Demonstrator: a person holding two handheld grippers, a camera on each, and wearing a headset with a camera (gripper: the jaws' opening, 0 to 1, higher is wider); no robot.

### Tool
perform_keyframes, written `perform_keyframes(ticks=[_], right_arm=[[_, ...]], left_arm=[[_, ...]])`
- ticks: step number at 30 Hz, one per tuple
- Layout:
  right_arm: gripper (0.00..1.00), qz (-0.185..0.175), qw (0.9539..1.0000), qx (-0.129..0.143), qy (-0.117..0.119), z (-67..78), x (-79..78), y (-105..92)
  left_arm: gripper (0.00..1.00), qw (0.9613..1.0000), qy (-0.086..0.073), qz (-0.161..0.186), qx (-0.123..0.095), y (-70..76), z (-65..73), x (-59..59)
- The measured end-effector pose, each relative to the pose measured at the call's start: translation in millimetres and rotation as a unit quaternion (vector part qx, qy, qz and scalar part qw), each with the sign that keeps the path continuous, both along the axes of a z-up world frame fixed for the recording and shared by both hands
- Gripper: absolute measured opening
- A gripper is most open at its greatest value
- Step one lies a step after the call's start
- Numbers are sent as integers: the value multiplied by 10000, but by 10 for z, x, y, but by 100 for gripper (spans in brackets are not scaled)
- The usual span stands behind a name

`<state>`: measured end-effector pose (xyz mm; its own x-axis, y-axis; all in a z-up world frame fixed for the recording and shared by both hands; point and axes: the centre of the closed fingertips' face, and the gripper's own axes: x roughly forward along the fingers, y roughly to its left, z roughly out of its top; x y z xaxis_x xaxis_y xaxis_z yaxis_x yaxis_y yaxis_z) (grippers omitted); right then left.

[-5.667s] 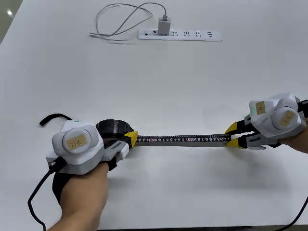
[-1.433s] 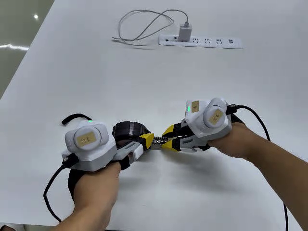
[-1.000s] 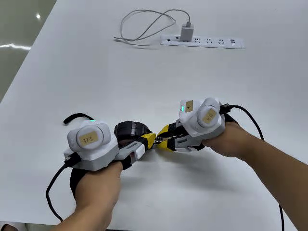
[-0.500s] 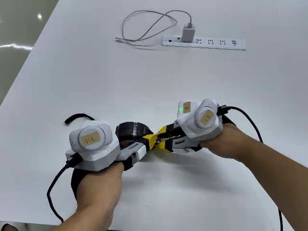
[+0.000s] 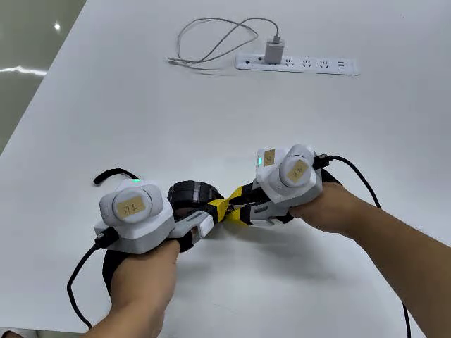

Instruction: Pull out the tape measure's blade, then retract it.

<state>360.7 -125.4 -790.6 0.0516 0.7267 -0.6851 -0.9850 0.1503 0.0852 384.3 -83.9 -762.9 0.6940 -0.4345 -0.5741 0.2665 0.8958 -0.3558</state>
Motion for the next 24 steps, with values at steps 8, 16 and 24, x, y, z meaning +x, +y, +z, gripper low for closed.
perform_keyframes(ticks=[8, 16, 24], right_arm=[[16, -78, 10000, -20, -21, 2, 23, -11], [17, -117, 9999, -17, -7, 0, 28, -16], [18, -169, 9999, -36, -5, 1, 34, -29]], left_arm=[[60, 10000, 17, -29, -41, -4, 4, 1], [61, 9999, 54, -22, -120, -5, 4, 6], [61, 9999, 63, -56, -84, -6, -2, 1]])
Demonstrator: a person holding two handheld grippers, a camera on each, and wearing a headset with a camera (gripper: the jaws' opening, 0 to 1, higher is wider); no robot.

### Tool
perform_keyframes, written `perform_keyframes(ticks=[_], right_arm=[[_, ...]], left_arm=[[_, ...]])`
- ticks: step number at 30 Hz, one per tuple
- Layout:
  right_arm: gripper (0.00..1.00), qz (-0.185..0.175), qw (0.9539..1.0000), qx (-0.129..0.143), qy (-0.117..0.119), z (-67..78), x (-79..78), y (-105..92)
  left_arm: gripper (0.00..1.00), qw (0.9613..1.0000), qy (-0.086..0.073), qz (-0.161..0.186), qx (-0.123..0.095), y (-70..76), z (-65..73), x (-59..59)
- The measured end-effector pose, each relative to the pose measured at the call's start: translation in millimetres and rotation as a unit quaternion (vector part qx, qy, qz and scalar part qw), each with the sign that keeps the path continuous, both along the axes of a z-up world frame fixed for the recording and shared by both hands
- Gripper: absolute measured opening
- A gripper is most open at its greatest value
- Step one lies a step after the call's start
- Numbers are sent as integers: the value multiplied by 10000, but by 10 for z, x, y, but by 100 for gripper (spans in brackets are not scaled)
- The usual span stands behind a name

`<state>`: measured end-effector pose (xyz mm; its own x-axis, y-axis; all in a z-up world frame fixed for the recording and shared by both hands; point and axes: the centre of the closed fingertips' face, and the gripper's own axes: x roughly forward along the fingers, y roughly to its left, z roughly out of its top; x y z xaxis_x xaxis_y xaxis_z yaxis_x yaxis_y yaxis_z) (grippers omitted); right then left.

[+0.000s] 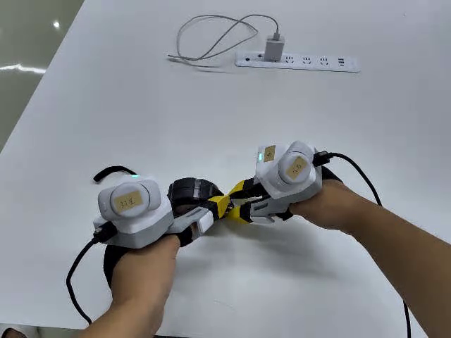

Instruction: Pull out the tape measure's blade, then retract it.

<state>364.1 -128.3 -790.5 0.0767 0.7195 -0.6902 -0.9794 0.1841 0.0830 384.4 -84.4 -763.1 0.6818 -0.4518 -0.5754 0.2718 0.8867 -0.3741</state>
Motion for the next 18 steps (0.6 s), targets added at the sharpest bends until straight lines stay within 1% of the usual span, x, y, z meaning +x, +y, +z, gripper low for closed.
perform_keyframes(ticks=[5, 8, 14, 18], right_arm=[[18, -46, 10000, 13, -32, 64, -7, -40], [18, -86, 10000, 25, -33, 68, 0, -50], [19, -138, 9999, 57, -43, 89, 8, -51], [20, -274, 9994, 184, -51, 159, -6, -62]], left_arm=[[61, 10000, -15, 39, -83, 8, 29, 4], [62, 10000, -42, -31, -30, 4, 19, -8], [62, 10000, -34, -26, -26, 16, 28, -23], [63, 10000, -41, -67, -8, 27, 56, -54]])
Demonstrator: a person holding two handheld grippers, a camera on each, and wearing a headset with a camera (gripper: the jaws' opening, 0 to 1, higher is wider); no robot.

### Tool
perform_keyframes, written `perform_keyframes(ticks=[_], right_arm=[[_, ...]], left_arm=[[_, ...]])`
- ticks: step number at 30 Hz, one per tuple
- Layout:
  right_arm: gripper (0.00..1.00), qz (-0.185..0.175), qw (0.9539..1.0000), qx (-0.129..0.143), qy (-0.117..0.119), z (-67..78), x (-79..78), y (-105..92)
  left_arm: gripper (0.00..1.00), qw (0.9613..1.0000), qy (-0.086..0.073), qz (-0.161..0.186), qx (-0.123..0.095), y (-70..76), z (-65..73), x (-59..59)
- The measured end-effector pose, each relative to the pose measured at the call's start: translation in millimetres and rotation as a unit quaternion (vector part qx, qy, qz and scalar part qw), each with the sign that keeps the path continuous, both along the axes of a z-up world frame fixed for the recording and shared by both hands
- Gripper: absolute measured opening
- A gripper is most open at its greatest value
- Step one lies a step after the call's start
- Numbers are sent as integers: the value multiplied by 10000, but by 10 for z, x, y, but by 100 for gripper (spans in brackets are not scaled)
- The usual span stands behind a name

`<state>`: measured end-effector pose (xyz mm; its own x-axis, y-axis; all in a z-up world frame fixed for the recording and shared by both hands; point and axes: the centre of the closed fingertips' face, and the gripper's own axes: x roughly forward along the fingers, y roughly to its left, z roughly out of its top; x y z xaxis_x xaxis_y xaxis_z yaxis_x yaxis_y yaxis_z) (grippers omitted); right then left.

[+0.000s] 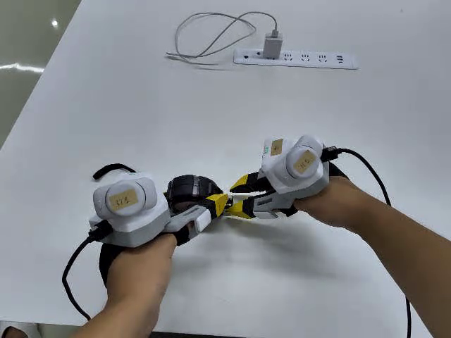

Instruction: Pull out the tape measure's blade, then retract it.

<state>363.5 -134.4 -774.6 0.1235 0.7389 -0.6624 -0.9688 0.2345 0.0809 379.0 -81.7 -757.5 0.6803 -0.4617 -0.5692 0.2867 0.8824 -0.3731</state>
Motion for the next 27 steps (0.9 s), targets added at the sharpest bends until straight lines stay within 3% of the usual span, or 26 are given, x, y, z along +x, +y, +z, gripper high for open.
perform_keyframes(ticks=[19, 27], right_arm=[[29, -740, 9968, 300, -87, 208, -117, -238], [35, -1090, 9932, 383, -131, 299, -183, -391]], left_arm=[[64, 9977, -295, -574, 221, 213, 200, -199], [65, 9941, -414, -943, 349, 275, 249, -300]])
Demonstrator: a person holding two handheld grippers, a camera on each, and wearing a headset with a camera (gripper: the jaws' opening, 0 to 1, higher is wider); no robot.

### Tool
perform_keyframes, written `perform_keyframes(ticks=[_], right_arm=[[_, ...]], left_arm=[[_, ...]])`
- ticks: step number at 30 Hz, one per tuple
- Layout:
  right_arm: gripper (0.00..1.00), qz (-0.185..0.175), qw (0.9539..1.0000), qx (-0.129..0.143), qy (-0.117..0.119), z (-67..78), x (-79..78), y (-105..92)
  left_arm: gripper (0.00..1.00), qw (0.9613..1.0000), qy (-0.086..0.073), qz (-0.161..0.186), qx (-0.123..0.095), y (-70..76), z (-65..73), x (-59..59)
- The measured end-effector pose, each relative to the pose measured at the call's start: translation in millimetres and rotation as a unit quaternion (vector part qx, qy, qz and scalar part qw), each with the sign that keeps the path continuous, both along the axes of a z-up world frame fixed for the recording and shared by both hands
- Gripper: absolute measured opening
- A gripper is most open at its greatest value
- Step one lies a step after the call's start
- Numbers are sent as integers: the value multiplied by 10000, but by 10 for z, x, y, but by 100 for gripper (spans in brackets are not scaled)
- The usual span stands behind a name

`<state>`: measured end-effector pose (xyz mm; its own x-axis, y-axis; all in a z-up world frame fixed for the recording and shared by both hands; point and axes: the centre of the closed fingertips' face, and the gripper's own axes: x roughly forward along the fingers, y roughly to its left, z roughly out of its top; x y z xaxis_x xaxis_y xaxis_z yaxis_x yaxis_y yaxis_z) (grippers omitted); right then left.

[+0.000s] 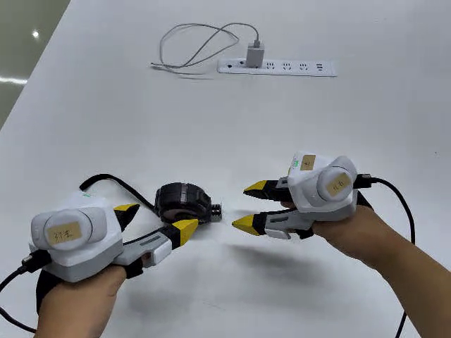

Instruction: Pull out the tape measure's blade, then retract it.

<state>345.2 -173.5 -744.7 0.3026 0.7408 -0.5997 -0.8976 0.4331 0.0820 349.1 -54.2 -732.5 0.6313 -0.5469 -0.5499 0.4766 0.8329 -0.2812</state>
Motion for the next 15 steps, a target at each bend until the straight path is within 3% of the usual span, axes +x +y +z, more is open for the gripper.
perform_keyframes(ticks=[6, 15], right_arm=[[40, -209, 9998, 39, -9, 60, -54, -111], [44, -486, 9988, 44, -57, 141, -130, -309]], left_arm=[[70, 9995, -128, -255, 152, 51, 39, -72], [73, 9986, -208, -471, 117, 181, 102, -193]])
